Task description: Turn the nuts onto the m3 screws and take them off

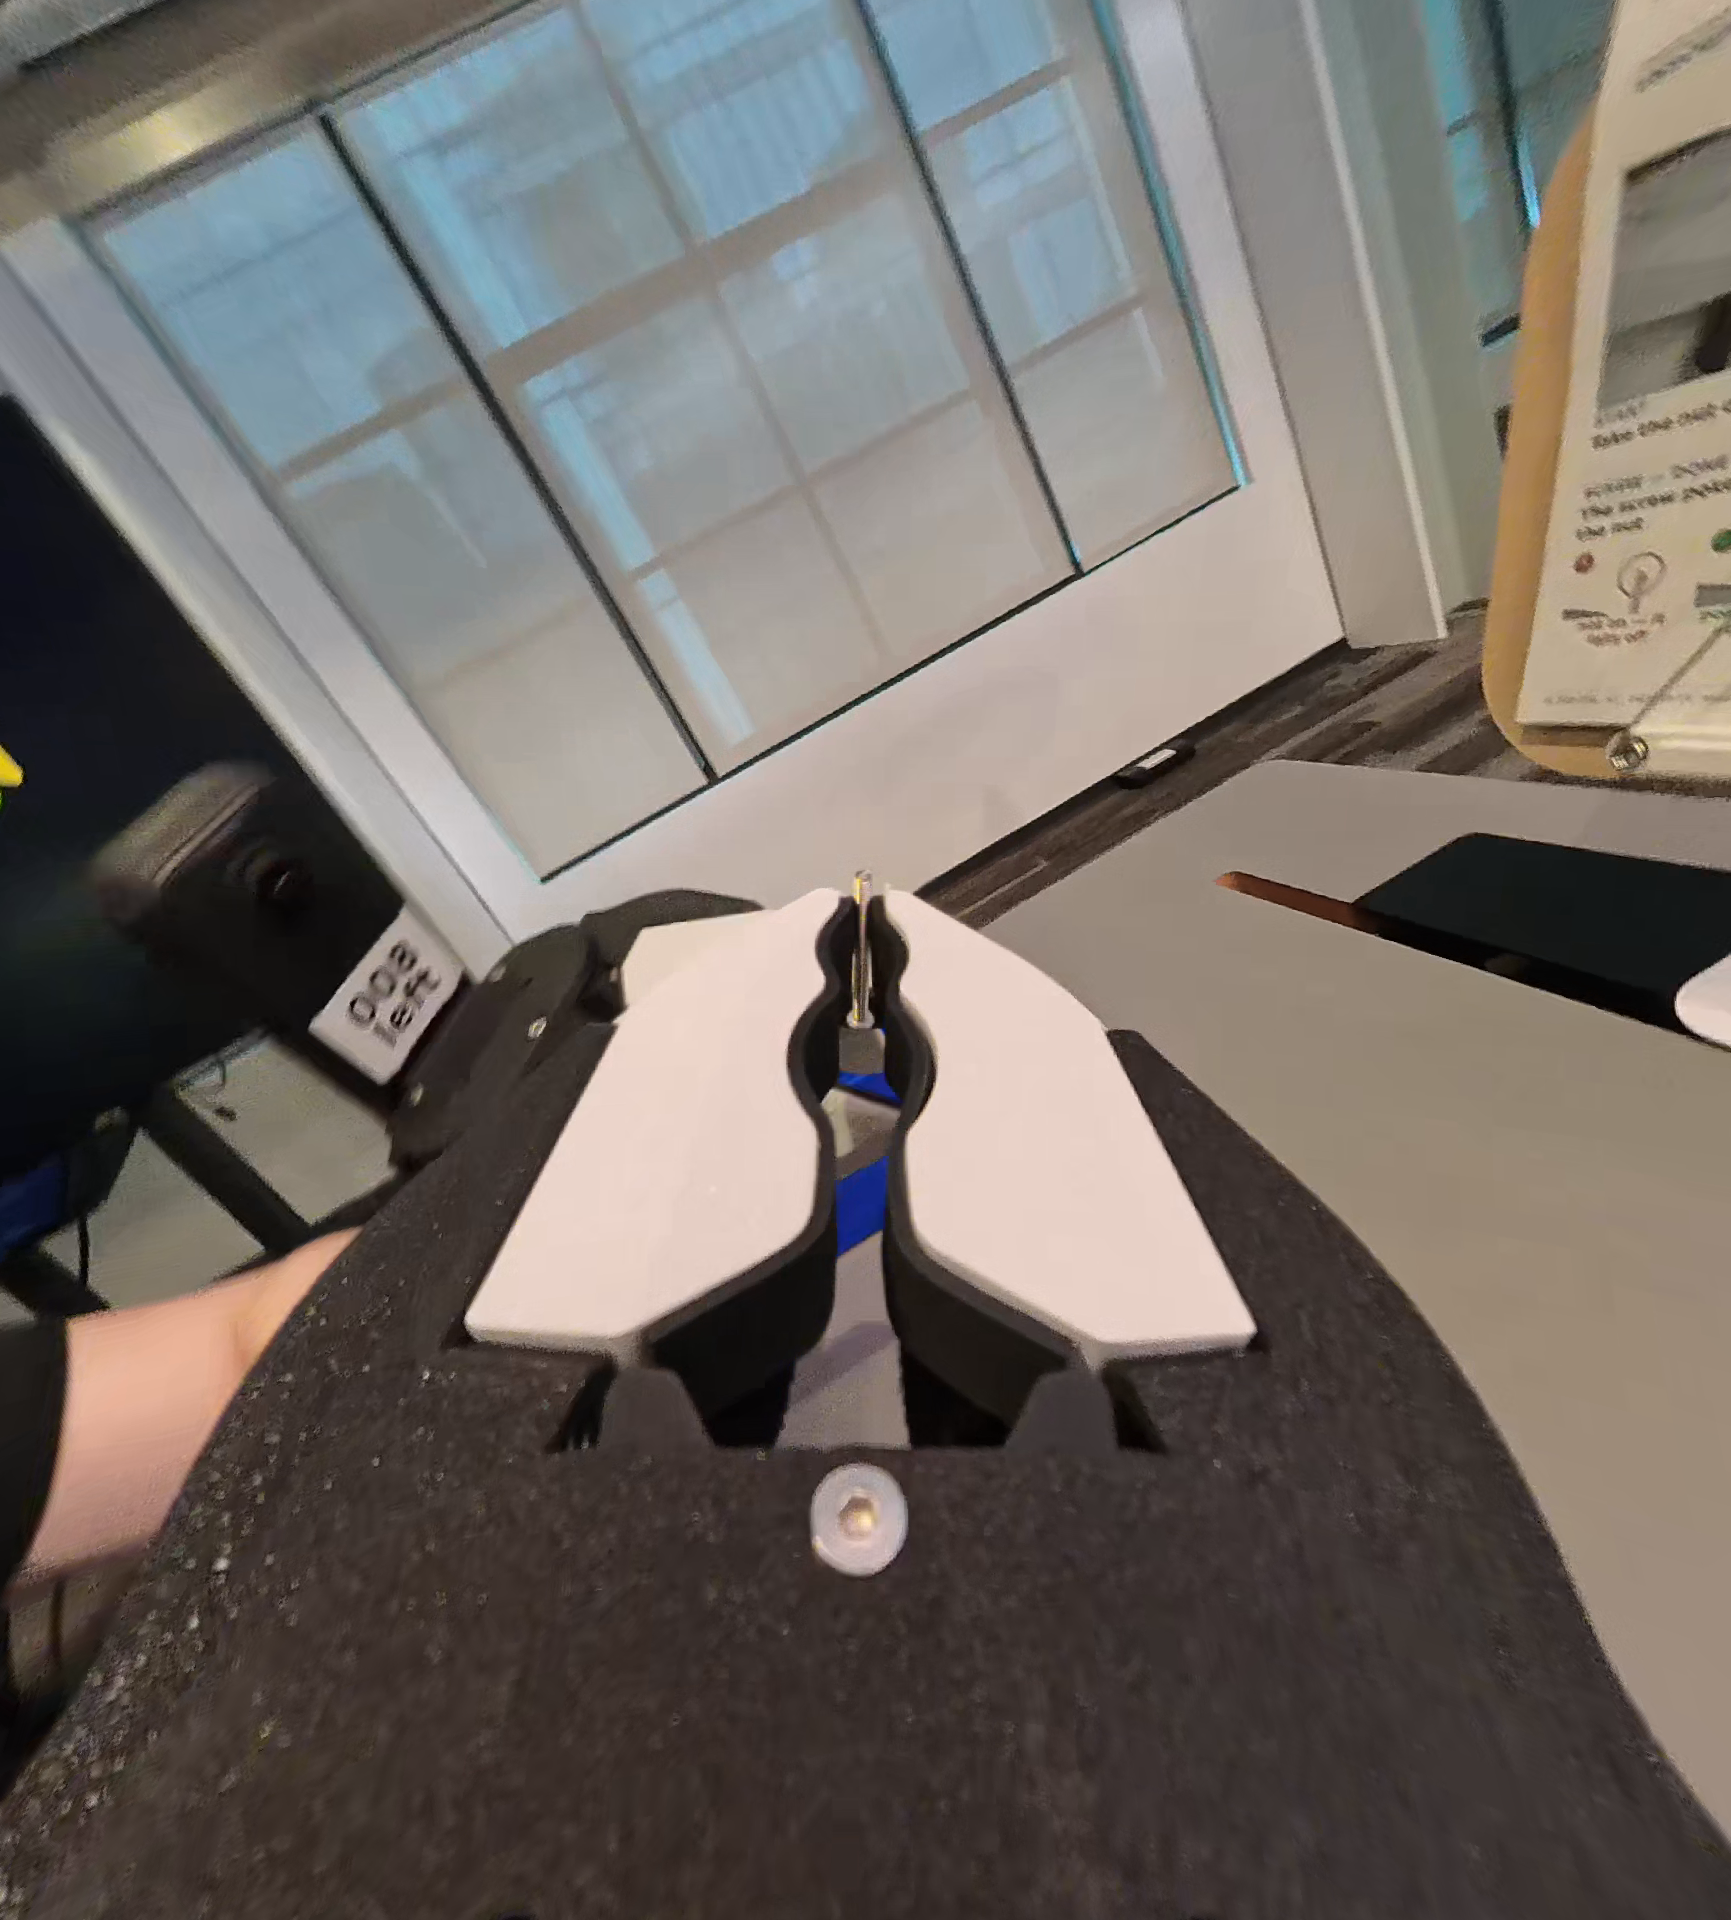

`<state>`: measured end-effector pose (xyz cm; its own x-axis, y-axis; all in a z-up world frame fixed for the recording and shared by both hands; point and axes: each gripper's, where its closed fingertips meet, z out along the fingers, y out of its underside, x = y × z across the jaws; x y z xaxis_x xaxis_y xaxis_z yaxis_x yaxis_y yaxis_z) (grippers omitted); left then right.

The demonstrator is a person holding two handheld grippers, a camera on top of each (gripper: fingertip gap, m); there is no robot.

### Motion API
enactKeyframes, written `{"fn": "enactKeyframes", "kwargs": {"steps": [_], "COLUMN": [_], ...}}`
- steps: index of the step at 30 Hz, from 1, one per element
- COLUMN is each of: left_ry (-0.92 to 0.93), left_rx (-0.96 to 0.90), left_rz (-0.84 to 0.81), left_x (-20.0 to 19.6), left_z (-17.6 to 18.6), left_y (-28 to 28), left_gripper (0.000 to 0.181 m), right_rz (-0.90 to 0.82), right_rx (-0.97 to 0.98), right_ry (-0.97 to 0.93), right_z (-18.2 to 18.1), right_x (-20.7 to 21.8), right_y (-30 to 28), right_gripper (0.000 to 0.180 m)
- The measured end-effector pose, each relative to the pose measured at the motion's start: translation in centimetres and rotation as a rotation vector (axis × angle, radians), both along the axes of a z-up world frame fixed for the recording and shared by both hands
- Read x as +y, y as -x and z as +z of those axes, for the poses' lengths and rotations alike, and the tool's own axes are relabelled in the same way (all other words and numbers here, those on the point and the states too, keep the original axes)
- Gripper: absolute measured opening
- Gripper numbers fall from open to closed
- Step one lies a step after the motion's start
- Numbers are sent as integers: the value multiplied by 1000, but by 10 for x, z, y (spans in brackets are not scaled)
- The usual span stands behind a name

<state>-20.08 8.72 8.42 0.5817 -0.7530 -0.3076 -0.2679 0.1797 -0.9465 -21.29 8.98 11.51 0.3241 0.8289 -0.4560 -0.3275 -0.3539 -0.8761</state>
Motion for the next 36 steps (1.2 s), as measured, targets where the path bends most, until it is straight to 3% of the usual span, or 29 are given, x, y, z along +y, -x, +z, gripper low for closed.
{"fn": "enactKeyframes", "kwargs": {"steps": [5,8,12,36], "left_ry": [193,208,221,277], "left_rx": [-61,-82,-68,-104], "left_rz": [-151,-195,-220,-257], "left_x": [-12,-17,-21,-24], "left_z": [4,10,8,15], "left_y": [-2,-1,-4,-5], "left_gripper": [22,7,10,4], "right_rz": [63,49,72,81], "right_rx": [-122,-215,-271,-297], "right_ry": [-126,-198,-219,-260], "right_z": [3,1,-1,1], "right_x": [-13,-16,-21,-26], "right_y": [0,-1,2,2], "right_gripper": [2,2,2,2]}}
